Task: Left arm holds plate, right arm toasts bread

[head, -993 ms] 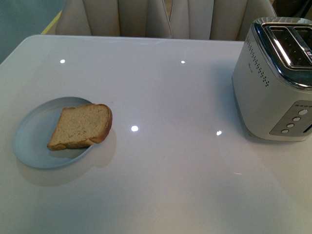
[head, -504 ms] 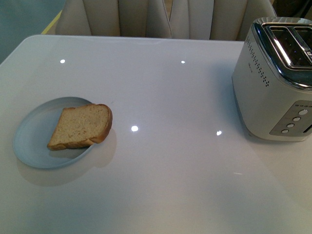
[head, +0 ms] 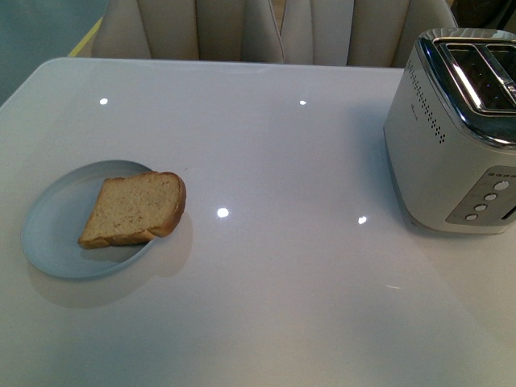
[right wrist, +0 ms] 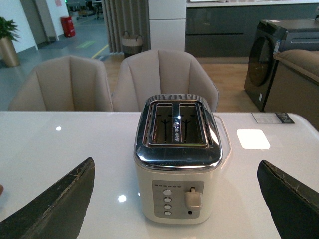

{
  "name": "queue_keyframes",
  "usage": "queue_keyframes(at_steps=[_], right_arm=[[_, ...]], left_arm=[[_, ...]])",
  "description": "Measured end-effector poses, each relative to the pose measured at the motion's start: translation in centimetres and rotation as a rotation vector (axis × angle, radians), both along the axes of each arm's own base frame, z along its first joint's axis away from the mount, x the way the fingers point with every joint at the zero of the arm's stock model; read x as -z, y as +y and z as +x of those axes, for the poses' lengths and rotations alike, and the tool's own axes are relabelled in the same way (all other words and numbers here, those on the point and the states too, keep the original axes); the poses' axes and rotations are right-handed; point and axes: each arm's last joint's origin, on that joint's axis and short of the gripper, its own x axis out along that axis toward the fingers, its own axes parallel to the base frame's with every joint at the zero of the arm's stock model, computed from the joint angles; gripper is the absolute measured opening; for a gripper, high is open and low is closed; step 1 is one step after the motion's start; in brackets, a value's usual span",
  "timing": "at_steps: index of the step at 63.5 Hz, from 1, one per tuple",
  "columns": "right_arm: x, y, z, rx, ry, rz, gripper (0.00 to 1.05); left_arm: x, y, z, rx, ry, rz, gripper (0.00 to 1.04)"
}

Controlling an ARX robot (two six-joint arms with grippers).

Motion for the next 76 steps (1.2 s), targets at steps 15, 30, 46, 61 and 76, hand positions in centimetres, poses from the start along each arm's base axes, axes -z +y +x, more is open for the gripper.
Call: queue_keyframes(at_steps=[15, 30, 46, 61, 76], right_arm=[[0.0, 0.0, 0.0, 0.0, 0.0, 0.0, 0.96], [0.0, 0.0, 0.0, 0.0, 0.0, 0.0, 0.96], [0.0, 0.0, 0.0, 0.0, 0.0, 0.0, 0.96], [0.0, 0.0, 0.0, 0.0, 0.0, 0.0, 0.96], [0.0, 0.0, 0.0, 0.0, 0.0, 0.0, 0.96]], left_arm=[[0.4, -0.3, 0.7, -0.053, 0.675, -0.062, 0.98], [-1.9, 1.7, 6.5, -0.029, 0.632, -0.138, 0.98], [1.2, 4.6, 13.6, 0.031, 0.652, -0.132, 0.98], [8.5, 8.1, 17.9, 0.015, 0.773, -0.196, 0.98], [13.1, 8.8, 19.9, 0.04, 0.858, -0.284, 0.98]])
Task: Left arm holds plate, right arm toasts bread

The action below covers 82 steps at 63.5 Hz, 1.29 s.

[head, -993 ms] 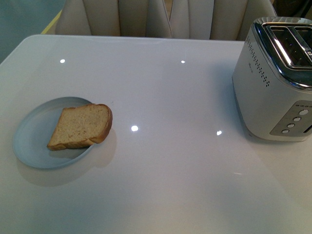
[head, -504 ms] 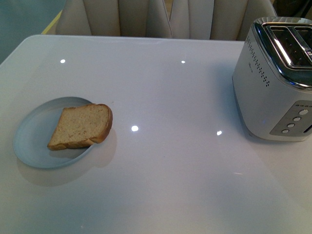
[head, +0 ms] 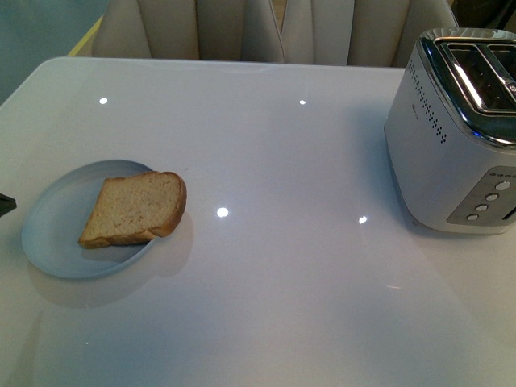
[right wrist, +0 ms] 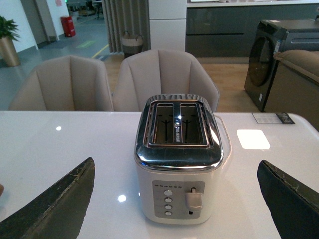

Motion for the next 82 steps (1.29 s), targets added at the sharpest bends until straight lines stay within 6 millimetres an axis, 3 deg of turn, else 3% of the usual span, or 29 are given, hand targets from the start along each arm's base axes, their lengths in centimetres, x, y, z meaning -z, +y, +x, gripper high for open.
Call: queue_keyframes(at_steps=[23, 51, 67, 82], right_arm=[[0.0, 0.0, 0.0, 0.0, 0.0, 0.0, 0.96], [0.0, 0.0, 0.0, 0.0, 0.0, 0.0, 0.96], [0.0, 0.0, 0.0, 0.0, 0.0, 0.0, 0.96], [0.0, 0.0, 0.0, 0.0, 0.0, 0.0, 0.96]], left_arm=[[4.3, 0.5, 3.1, -0.077, 0.063, -0.05, 0.98], [6.0, 0.0, 6.9, -0.082, 0.056, -0.074, 0.98], [6.1, -0.1, 7.8, -0.062, 0.056, -0.066, 0.97], [6.4, -0.3, 7.7, -0.038, 0.076, -0.056, 0.6]])
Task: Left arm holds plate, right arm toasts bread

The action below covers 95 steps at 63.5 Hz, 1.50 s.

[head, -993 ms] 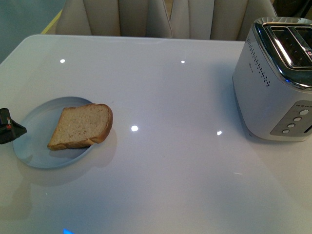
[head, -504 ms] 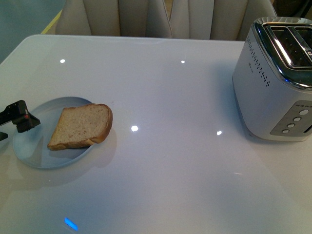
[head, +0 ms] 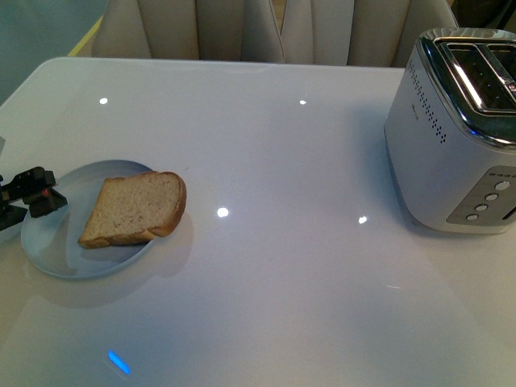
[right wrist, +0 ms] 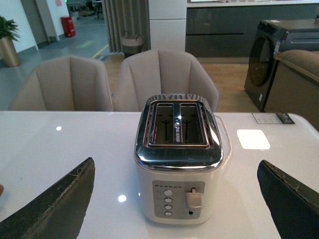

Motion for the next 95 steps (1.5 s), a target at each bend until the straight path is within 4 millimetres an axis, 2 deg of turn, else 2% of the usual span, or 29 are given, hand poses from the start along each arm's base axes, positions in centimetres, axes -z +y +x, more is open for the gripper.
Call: queue_keyframes(at_steps=[12, 17, 21, 35, 47, 66, 79, 95], right_arm=[[0.0, 0.0, 0.0, 0.0, 0.0, 0.0, 0.96], [0.0, 0.0, 0.0, 0.0, 0.0, 0.0, 0.96], [0.0, 0.0, 0.0, 0.0, 0.0, 0.0, 0.96], [0.0, 0.0, 0.0, 0.0, 0.0, 0.0, 0.96], [0.0, 0.0, 0.0, 0.0, 0.0, 0.0, 0.96], [0.0, 0.0, 0.0, 0.0, 0.0, 0.0, 0.96], [0.0, 0.0, 0.0, 0.0, 0.0, 0.0, 0.96], [0.0, 0.0, 0.0, 0.0, 0.0, 0.0, 0.96]], left_arm=[[0.3, -0.2, -0.6, 0.022, 0.026, -0.014, 0.29], [0.4, -0.3, -0.8, 0.03, 0.047, -0.058, 0.1], [0.3, -0.3, -0.9, 0.019, 0.049, -0.101, 0.03], [-0.3, -0.1, -1.6, -0.052, 0.063, -0.191, 0.03], [-2.3, 0.2, -2.3, -0.089, 0.036, -0.232, 0.03], [-9.2, -0.6, -3.5, -0.086, -0.068, -0.279, 0.03], [-13.8, -3.0, -2.9, -0.056, -0.115, -0.288, 0.03], [-18.4, -9.0, -1.6, 0.056, -0.127, -0.298, 0.03]])
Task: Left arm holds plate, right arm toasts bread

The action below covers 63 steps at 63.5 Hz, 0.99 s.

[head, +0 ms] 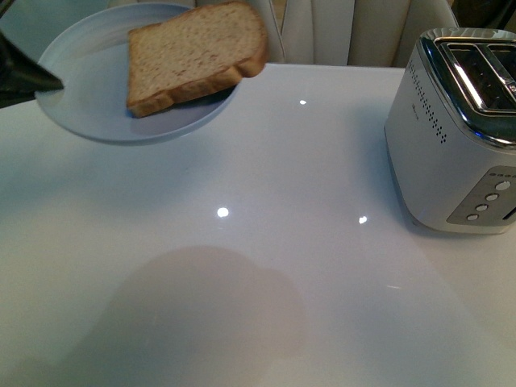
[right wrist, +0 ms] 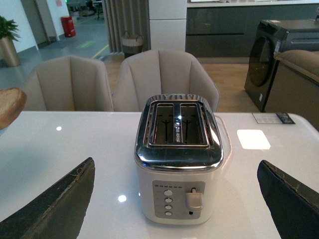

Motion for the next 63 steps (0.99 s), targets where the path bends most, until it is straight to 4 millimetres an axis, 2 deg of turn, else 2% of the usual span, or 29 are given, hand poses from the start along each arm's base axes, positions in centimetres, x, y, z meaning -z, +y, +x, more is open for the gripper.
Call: queue_keyframes(at_steps=[5, 12, 17, 26, 39, 59, 62, 63], right_arm=[[0.0, 0.0, 0.0, 0.0, 0.0, 0.0, 0.96], [0.0, 0.0, 0.0, 0.0, 0.0, 0.0, 0.96], [0.0, 0.0, 0.0, 0.0, 0.0, 0.0, 0.96], [0.0, 0.0, 0.0, 0.0, 0.0, 0.0, 0.96], [0.0, 0.0, 0.0, 0.0, 0.0, 0.0, 0.96], [0.0, 0.0, 0.0, 0.0, 0.0, 0.0, 0.96], [0.1, 0.0, 0.0, 0.014, 0.081, 0.034, 0.96], [0.1, 0.0, 0.0, 0.024, 0.165, 0.062, 0.96]], left_arm=[[-1.1, -2.0, 0.2, 0.037, -0.008, -0.006, 0.03], [-3.0, -6.0, -0.1, 0.115, -0.019, -0.023, 0.03], [-3.5, -8.0, -0.7, 0.156, -0.008, -0.028, 0.03], [-3.8, -10.4, -1.5, 0.203, 0.01, -0.035, 0.03], [-4.1, -13.0, -2.2, 0.251, 0.021, -0.056, 0.03], [-4.4, -14.4, -2.6, 0.261, 0.032, -0.088, 0.03], [-4.4, -14.5, -2.6, 0.261, 0.034, -0.09, 0.03], [-4.4, -14.5, -2.6, 0.262, 0.033, -0.09, 0.03]])
